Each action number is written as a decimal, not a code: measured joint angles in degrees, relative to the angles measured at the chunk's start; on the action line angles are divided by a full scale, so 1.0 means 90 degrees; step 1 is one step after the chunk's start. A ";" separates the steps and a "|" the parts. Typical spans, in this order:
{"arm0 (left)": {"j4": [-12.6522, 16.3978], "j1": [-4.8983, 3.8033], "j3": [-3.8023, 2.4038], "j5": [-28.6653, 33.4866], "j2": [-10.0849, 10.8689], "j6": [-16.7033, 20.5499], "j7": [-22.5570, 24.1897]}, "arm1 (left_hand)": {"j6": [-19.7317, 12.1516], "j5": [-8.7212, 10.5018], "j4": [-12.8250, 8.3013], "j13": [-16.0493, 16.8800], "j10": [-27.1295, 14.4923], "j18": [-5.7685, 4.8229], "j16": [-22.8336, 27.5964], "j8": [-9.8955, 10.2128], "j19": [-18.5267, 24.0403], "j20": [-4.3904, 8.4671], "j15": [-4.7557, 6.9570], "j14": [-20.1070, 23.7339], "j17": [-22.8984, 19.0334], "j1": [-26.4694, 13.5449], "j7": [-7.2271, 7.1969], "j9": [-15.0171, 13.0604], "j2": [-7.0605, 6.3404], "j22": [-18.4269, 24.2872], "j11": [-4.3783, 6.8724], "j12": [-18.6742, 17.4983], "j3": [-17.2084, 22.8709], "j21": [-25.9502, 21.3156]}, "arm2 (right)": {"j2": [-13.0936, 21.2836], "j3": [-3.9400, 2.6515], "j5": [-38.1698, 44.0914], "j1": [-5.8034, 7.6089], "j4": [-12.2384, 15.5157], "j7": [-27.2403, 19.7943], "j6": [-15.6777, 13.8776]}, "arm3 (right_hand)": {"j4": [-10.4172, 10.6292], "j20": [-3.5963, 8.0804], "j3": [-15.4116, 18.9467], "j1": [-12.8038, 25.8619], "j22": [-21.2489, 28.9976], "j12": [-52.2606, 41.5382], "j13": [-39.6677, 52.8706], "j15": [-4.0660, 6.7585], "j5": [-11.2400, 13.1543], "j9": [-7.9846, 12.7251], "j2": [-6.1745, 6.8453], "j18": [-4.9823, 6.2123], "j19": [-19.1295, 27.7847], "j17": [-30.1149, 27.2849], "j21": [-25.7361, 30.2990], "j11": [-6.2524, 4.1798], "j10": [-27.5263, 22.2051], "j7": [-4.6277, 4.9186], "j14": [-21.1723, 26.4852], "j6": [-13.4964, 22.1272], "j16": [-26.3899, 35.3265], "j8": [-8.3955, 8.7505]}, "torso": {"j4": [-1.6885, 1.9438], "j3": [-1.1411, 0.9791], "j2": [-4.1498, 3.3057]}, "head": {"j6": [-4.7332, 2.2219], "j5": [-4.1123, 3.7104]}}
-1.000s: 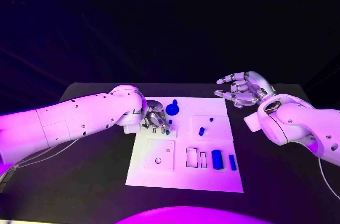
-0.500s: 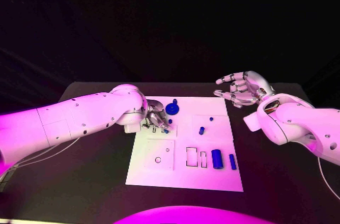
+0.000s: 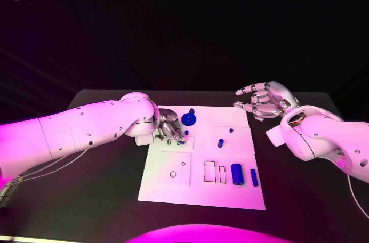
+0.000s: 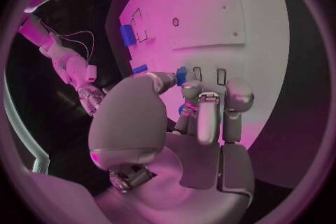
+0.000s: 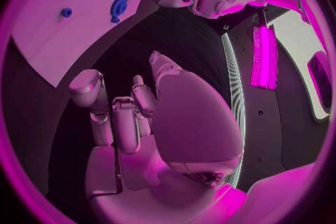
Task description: Assemble the parts on the task board
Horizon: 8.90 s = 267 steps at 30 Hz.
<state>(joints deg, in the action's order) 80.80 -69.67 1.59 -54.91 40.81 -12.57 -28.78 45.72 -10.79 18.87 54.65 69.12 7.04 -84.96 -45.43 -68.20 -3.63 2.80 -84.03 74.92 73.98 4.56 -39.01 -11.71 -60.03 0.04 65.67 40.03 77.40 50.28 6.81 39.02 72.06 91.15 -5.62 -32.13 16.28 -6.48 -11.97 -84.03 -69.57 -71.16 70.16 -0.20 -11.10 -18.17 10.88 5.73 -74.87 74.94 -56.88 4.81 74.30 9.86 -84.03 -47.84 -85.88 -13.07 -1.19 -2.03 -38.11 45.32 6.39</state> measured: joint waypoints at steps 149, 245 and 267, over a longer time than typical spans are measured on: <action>0.0177 0.0135 0.0150 -0.1146 0.0050 0.0473 -0.0060 | 0.0442 -0.0868 -0.0441 -0.0130 0.0422 -0.0201 -0.0247 0.0059 -0.0614 0.0176 0.0167 -0.0014 -0.0001 -0.0920 -0.0165 -0.1038 -0.0373 -0.0788 0.0178 -0.0124 0.0350 0.0373 | 0.0007 0.0000 0.0036 -0.0143 -0.0054 0.0141 0.0135 | 0.0000 0.0001 0.0000 0.0000 -0.0011 0.0000 0.0005 0.0000 -0.0047 0.0014 0.0000 0.0000 -0.0002 -0.0003 0.0034 0.0023 -0.0023 0.0000 0.0000 0.0000 0.0000 0.0000 | 0.0015 -0.0010 0.0011 | 0.0207 0.0105; -0.0474 -0.0032 0.0137 -0.0586 -0.0356 -0.0367 -0.0185 | 0.0613 -0.0865 -0.0642 -0.0057 0.0607 -0.0201 -0.0296 0.0024 -0.0658 0.0176 0.0204 -0.0005 -0.0001 -0.1471 -0.0225 -0.1150 0.0058 -0.0867 0.0226 -0.0005 0.0427 0.0393 | -0.0015 0.0000 0.0029 -0.0182 -0.0100 0.0122 0.0112 | 0.0000 0.0001 0.0000 0.0000 -0.0006 0.0000 -0.0006 0.0000 -0.0073 0.0028 0.0000 0.0000 -0.0002 -0.0002 0.0034 0.0023 -0.0023 0.0000 0.0000 -0.0001 0.0000 0.0000 | 0.0017 -0.0010 0.0005 | 0.0230 0.0020; -0.0517 -0.0025 0.0151 -0.0623 -0.0364 -0.0352 -0.0205 | 0.0829 -0.0763 -0.0911 -0.0051 0.0637 -0.0201 -0.0296 0.0107 -0.0680 0.0199 0.0236 0.0010 -0.0001 -0.2018 -0.0418 -0.1136 -0.0097 -0.0863 0.0258 0.0043 0.0013 0.0366 | -0.0012 0.0000 0.0028 -0.0182 -0.0099 0.0122 0.0110 | 0.0000 0.0001 0.0000 0.0000 -0.0006 0.0000 -0.0012 0.0000 -0.0073 0.0034 0.0000 0.0000 -0.0002 -0.0003 0.0034 0.0023 -0.0023 0.0000 0.0000 -0.0001 0.0000 0.0000 | 0.0015 -0.0009 0.0009 | 0.0270 -0.0001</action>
<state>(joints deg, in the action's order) 76.15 -69.90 2.95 -60.51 37.53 -15.73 -30.62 53.19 -17.66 10.67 54.18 74.86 5.24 -87.63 -44.47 -74.32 -1.84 4.92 -83.94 74.91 55.82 0.79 -49.24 -12.58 -67.80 2.36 66.06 40.15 80.70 50.18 6.81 39.27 70.42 90.27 -4.52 -31.14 16.28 -6.47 -11.97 -84.02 -69.62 -71.16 70.06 -0.20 -11.76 -17.86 10.88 5.73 -74.89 74.91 -56.58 5.02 74.10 9.86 -84.03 -47.84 -85.88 -13.07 -1.05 -2.11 -38.02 47.75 6.38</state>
